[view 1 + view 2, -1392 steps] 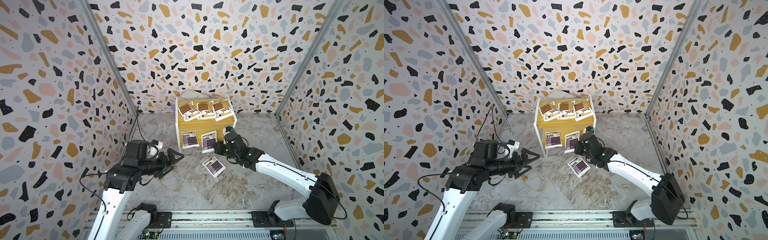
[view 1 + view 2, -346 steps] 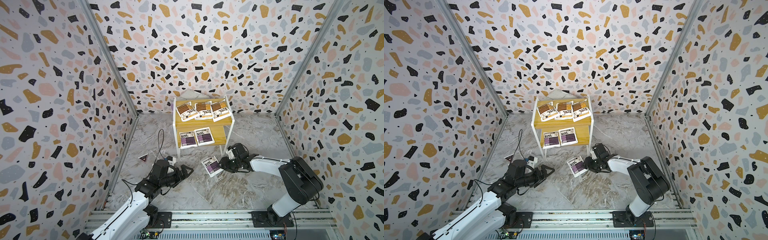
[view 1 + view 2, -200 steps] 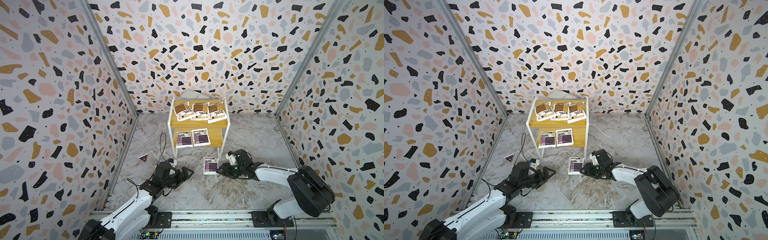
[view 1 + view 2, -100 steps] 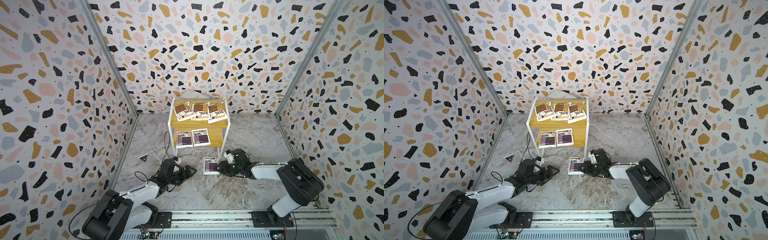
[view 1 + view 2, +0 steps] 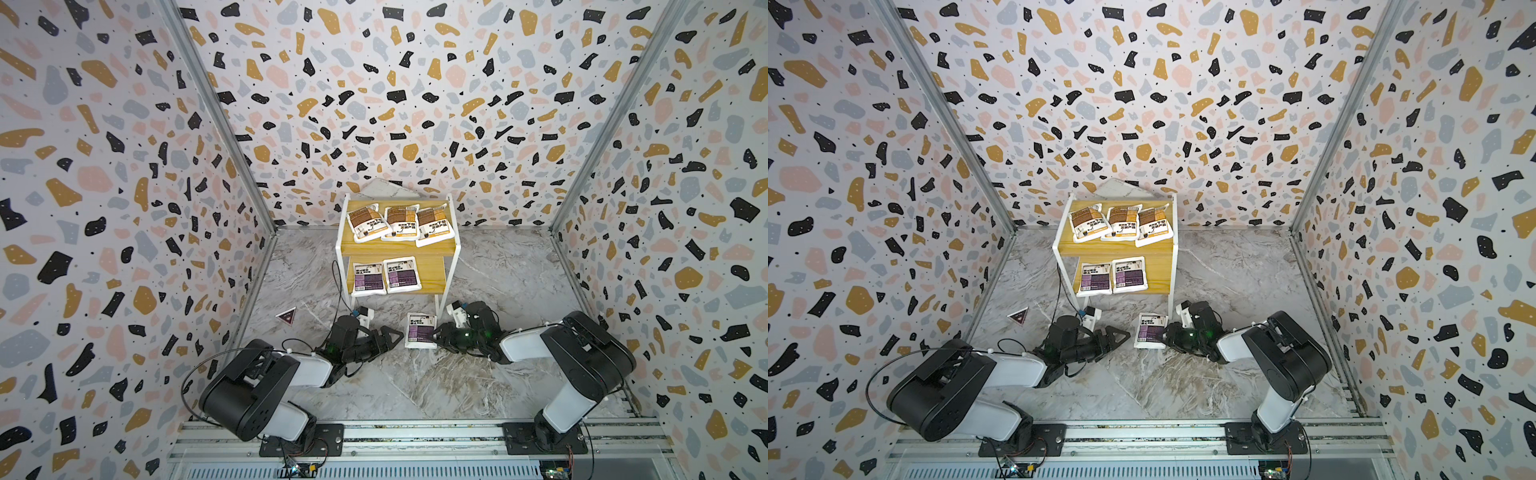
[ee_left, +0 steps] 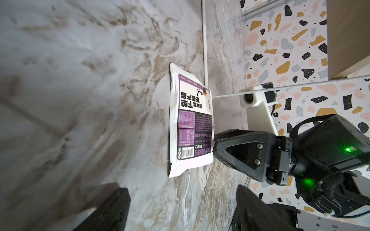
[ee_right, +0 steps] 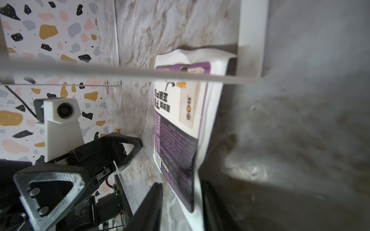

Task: Place the bagged coffee beans on the shelf by color
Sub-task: Pick up the bagged coffee beans at the center of the board, then place the bagged coffee beans on the shelf.

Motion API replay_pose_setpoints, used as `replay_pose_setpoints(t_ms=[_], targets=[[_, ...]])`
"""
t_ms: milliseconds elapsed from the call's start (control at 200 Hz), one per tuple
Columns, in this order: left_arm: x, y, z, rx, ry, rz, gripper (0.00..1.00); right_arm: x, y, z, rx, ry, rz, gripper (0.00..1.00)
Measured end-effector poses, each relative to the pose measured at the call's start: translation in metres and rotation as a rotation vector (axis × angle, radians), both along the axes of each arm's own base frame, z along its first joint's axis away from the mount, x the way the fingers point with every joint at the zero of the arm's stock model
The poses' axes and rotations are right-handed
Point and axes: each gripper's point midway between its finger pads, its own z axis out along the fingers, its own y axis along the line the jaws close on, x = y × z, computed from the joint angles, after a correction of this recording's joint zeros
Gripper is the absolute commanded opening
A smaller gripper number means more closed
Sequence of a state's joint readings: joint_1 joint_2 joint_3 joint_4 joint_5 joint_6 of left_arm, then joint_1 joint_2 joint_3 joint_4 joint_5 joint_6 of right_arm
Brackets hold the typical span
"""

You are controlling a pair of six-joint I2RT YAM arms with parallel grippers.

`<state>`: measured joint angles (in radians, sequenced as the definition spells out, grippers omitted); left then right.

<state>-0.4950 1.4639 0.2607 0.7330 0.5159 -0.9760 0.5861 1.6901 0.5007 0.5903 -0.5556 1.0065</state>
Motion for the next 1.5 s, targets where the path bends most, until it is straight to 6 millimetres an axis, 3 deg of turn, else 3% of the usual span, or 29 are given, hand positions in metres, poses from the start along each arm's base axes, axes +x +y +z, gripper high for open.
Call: replay_pose_setpoints(t_ms=[230,526,871,1076,1326,1502], targets=[[-0.004,0.002,0.002,0.01,0.011,-0.004,0.89,-0.003,-0.003,-0.005,0.002,0.019,-0.018,0.0],[-0.023,0.013,0.028,0.036,-0.019,-0.026,0.93,-0.018,-0.012,0.005,0.006,0.035,-0.026,0.0],[-0.057,0.034,0.076,-0.042,-0.029,0.007,0.94,-0.033,-0.015,0.086,0.125,-0.093,-0.002,0.0],[-0.067,0.032,0.094,-0.14,0.022,0.009,0.93,-0.044,-0.016,0.114,0.158,-0.116,0.026,0.0],[-0.058,0.021,0.136,-0.222,0.003,-0.009,0.92,-0.04,-0.006,0.16,0.21,-0.188,0.072,0.0],[-0.046,0.014,0.165,-0.246,-0.038,-0.022,0.87,-0.039,-0.002,0.18,0.237,-0.21,0.093,0.0]])
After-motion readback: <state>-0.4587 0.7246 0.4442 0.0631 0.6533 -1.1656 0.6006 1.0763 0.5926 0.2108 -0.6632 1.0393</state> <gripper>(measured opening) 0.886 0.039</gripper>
